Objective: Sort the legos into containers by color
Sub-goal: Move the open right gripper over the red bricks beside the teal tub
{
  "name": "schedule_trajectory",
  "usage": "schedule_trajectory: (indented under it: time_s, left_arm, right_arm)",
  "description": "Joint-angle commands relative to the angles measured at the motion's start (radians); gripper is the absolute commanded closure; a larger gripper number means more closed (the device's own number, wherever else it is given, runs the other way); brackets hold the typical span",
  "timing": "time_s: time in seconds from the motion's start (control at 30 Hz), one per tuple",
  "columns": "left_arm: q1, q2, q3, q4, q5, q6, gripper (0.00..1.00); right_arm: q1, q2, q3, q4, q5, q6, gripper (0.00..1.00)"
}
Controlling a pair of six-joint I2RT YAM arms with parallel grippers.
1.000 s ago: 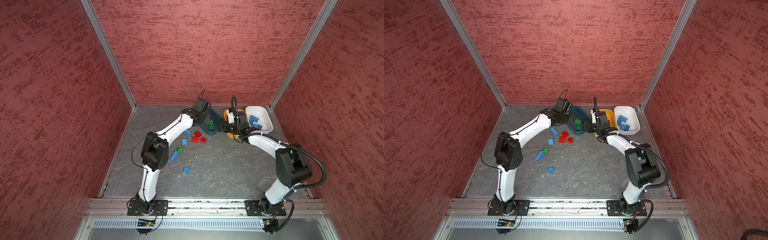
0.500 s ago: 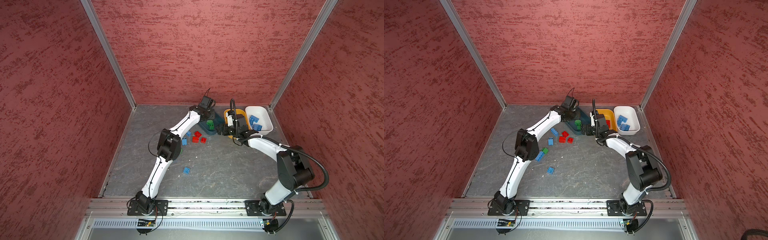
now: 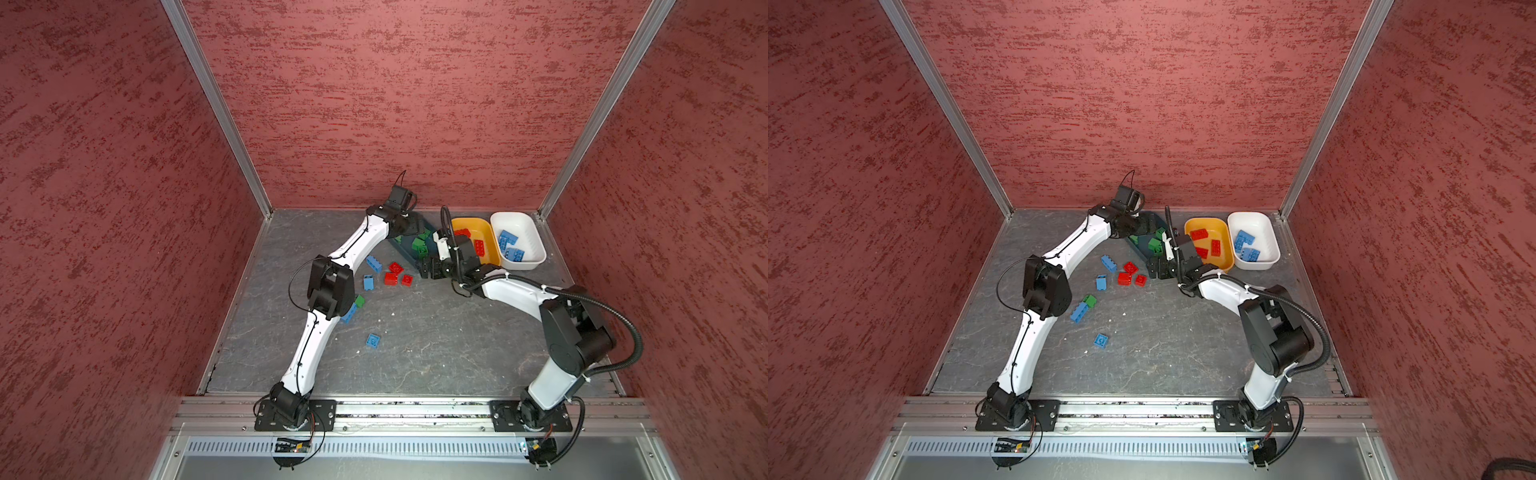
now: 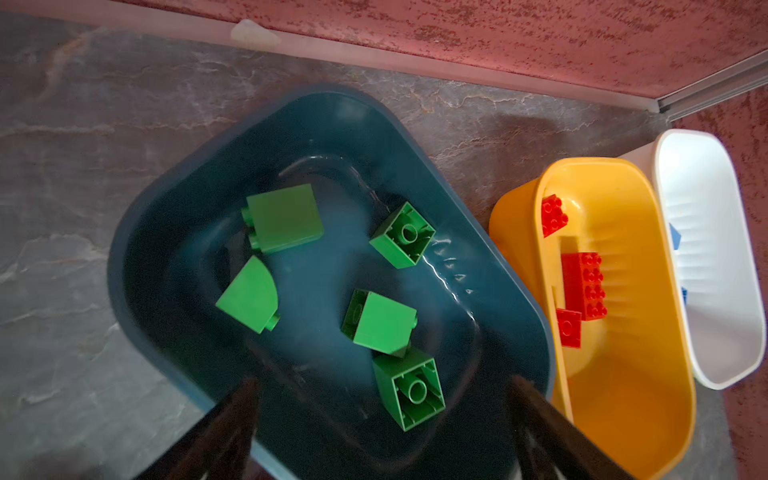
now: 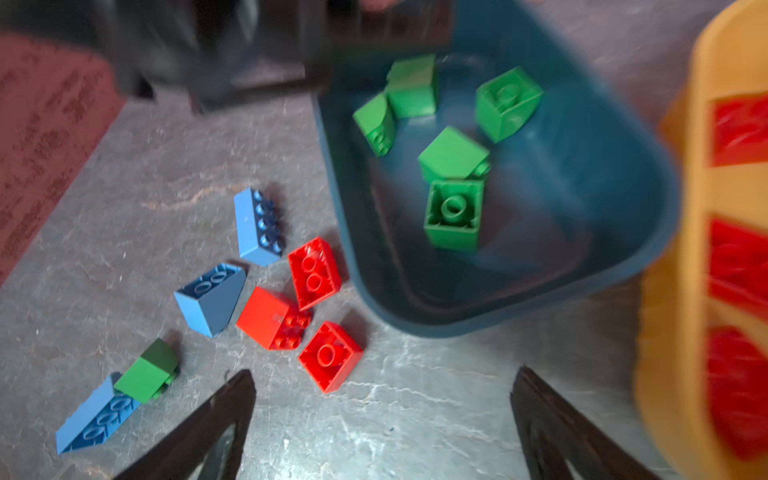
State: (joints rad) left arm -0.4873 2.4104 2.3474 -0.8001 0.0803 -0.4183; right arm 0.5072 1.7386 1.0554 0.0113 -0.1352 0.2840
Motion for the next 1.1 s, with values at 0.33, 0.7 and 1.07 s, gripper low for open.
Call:
schedule_trajectory:
  time_s: [0.33, 0.7, 1.07]
  left_arm:
    - [0.068, -0.362, -0.478, 0.169, -0.073, -0.067, 0.01]
    - [0.139, -0.548, -0.774, 0.22, -0.12, -0.103, 0.01]
    - [0.141, -0.543, -0.801, 0.215, -0.117, -0.109, 0.01]
  right_arm:
    - [0.148, 0.136, 0.075, -0.018, 0.227, 0.127, 0.25]
    - [0.171, 0.276, 0.205, -0.066, 0.277, 0.116, 0.39]
    - [0.207, 0.33, 0.255, -0.154, 0.376, 0.109, 0.47]
